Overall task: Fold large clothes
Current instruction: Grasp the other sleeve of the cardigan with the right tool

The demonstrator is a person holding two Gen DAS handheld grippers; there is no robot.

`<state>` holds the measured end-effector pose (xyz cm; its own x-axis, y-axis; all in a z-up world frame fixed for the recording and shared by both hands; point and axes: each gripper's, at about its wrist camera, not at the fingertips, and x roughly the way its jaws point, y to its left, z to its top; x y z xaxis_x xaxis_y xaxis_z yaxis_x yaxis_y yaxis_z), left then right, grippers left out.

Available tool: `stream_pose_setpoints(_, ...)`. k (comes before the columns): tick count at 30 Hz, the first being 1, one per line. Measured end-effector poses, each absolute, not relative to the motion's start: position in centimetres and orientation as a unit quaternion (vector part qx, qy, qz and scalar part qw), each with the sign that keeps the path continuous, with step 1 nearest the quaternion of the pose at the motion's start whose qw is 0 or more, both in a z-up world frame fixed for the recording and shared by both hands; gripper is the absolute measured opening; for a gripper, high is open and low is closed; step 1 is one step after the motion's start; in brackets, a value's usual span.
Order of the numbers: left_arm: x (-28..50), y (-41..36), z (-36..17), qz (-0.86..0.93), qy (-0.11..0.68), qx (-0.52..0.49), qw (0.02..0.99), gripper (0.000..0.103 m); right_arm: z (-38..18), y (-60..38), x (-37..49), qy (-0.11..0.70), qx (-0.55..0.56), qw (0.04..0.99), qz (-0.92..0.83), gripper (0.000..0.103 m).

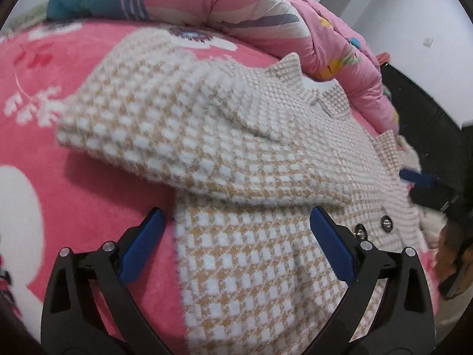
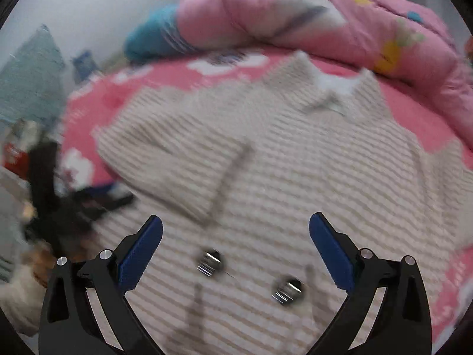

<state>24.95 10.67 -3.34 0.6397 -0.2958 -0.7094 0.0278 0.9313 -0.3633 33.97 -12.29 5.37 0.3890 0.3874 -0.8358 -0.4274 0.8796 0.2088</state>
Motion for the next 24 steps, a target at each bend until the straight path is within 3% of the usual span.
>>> stream_pose_setpoints(4, 25.4, 10.3, -3.2, -0.048, 0.430, -0.129, 0.892, 0.095, 3.9, -10.4, 36.9, 0.526, 0.046, 0.800, 0.287, 0.096)
stream_pose_setpoints(10, 26.0, 9.8, -3.9, -0.029, 0.444, -0.108, 0.889, 0.095, -0.8, -10.5, 40.0, 0.589, 0.130, 0.753, 0.265, 0.071)
stream_pose_setpoints(15, 26.3, 9.7, -4.3, -0.023, 0.445, -0.103, 0.889, 0.095, -1.5, -9.9, 39.6, 0.595, 0.135, 0.740, 0.283, 0.063)
stream_pose_setpoints(18, 26.4, 9.5, -4.4, -0.017, 0.445, -0.097, 0.890, 0.095, -2.1, -9.5, 40.0, 0.598, 0.131, 0.740, 0.279, 0.053)
stream_pose_setpoints(24, 26.6, 9.2, -4.5, -0.010, 0.449, -0.087, 0.889, 0.095, -2.4, -9.0, 41.2, 0.585, 0.131, 0.751, 0.277, 0.025)
